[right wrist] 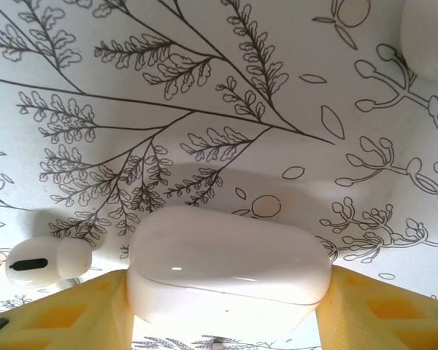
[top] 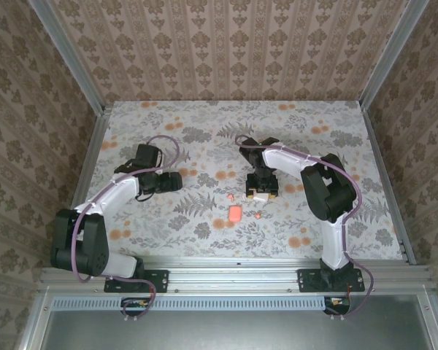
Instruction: Insert the wireless bluetooth earbuds into the charging case
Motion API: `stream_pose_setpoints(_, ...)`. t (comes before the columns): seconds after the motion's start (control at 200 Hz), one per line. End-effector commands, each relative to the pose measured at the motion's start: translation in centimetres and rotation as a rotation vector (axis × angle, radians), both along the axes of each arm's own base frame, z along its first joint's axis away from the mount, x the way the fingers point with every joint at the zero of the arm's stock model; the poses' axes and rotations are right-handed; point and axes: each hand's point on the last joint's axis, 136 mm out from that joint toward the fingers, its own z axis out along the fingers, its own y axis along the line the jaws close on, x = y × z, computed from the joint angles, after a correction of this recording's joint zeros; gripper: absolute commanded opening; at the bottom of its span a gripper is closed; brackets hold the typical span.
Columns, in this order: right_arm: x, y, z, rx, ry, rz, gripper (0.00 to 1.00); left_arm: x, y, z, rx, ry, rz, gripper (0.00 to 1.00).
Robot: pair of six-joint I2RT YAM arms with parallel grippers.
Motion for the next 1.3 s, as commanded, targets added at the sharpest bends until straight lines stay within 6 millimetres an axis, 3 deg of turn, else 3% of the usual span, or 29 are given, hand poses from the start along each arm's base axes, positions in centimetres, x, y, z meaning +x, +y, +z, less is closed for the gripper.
stream_pose_setpoints(0.0,-0.6,-0.4,-0.8,0.003,0.015,-0.014,0.6,0.4,-1.0,0.9,-0.043,-0.028,-0.017,0.82)
stream_pose_setpoints(0.135,-0.2,0.2,0.9,0.068,-0.056,-0.036,0.59,0.6,-2.7,2.2,-0.101,-0.123,-0.095,0.81)
stream_pose_setpoints(0.3,0.5,1.5,4.1,0.21,-0.198,-0.088,0.59,1.1,-5.6,5.2,-0.193,-0.356,-0.215,0.77)
stream_pose_setpoints(0.525,2.0,3.3,10.1,0.451,-0.463,-0.115,0.57,0.0,-9.7,9.4,-0.264,-0.696,-0.416,0.76)
stream_pose_setpoints(0.59,2.3,3.7,11.9,0.515,-0.534,-0.117,0.57,0.1,-9.9,9.7,-0.262,-0.733,-0.432,0.76)
stream_pose_setpoints(0.605,2.4,3.8,12.4,0.531,-0.554,-0.12,0.56,-0.4,-10.9,9.8,-0.273,-0.732,-0.46,0.76)
stream_pose_setpoints(0.715,2.9,5.1,15.0,0.673,-0.662,-0.109,0.56,-0.6,-12.5,10.1,-0.3,-0.743,-0.52,0.71)
stream_pose_setpoints(0.725,2.8,5.1,16.0,0.693,-0.685,-0.107,0.56,-0.6,-12.7,10.2,-0.306,-0.748,-0.529,0.7)
stream_pose_setpoints(0.82,2.8,5.6,18.5,0.809,-0.771,-0.119,0.56,-1.7,-14.8,11.0,-0.332,-0.853,-0.646,0.65)
stream_pose_setpoints(1.06,2.2,7.0,21.0,1.007,-0.846,-0.143,0.56,-3.8,-18.3,12.4,-0.384,-1.0,-0.815,0.62)
stream_pose_setpoints(1.295,1.5,8.7,21.9,1.093,-0.861,-0.113,0.56,-4.9,-19.5,13.3,-0.448,-1.067,-0.851,0.59)
